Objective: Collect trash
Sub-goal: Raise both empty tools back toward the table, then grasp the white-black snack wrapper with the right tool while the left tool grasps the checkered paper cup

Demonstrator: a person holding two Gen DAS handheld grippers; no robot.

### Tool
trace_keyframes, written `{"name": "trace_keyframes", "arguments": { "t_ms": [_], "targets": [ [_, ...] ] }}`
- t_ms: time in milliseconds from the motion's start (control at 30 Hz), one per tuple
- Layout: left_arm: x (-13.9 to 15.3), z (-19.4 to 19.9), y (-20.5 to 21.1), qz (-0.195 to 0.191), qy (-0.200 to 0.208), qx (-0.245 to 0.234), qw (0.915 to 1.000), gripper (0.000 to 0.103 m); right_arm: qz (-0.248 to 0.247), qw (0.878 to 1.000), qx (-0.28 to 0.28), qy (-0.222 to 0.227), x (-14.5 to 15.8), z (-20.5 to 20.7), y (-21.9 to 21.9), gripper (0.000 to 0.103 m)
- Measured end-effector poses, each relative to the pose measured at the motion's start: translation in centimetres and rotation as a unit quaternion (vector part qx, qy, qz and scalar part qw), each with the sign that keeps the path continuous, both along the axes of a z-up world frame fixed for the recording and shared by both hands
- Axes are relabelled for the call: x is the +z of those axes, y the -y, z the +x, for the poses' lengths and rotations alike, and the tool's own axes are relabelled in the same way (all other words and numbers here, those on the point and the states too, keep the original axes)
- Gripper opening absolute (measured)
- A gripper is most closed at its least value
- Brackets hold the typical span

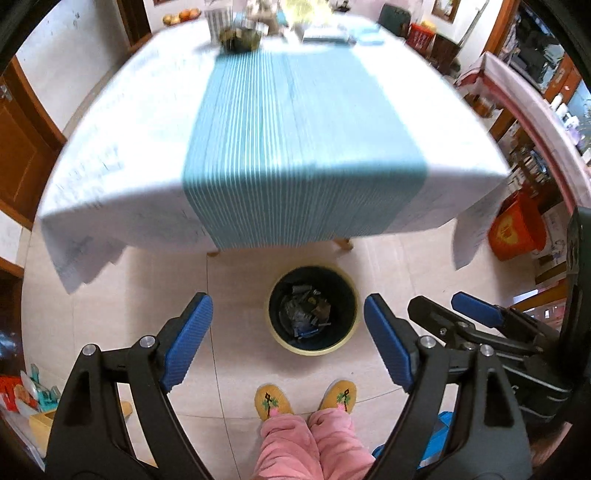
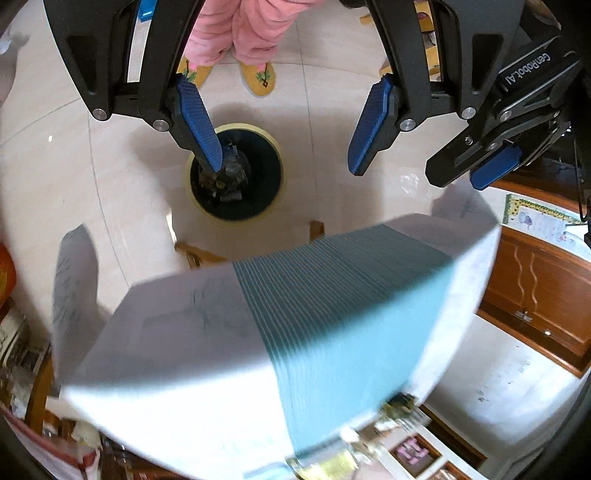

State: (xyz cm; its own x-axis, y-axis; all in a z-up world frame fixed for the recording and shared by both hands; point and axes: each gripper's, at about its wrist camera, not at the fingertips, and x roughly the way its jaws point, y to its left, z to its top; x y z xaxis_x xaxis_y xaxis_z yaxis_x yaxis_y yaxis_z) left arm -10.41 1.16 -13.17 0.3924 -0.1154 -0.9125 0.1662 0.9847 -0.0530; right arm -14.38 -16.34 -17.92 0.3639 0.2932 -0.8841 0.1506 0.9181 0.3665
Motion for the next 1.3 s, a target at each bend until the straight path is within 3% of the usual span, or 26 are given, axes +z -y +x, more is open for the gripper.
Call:
{"name": "trace_keyframes", "arguments": {
  "t_ms": [333,600,1033,1300],
  "targets": [
    [13.1,-1.1,-0.3,-0.012,0.08,-0.006,0.9967,0.082,-0.014,0.995,0.015,0.095,13.9,-1.0,0.8,0.072],
    [19.6,-1.3,-0.1,-0.027,0.128,0.012,0.9913,0.082,-0.032,0.987,0.039,0.153,21.1,-1.0,1.4,0.073],
    [23.7,0.6,1.3,-0.024,0.176,0.037,0.9834,0.082,-0.045,0.974,0.07,0.212,26.3,2.9,2.1,0.074],
    [23.8,3.9,0.9,-0.02,0.18,0.044,0.9824,0.082,-0.044,0.972,0.075,0.218,26.2,7.1,1.8,0.074]
  ]
}}
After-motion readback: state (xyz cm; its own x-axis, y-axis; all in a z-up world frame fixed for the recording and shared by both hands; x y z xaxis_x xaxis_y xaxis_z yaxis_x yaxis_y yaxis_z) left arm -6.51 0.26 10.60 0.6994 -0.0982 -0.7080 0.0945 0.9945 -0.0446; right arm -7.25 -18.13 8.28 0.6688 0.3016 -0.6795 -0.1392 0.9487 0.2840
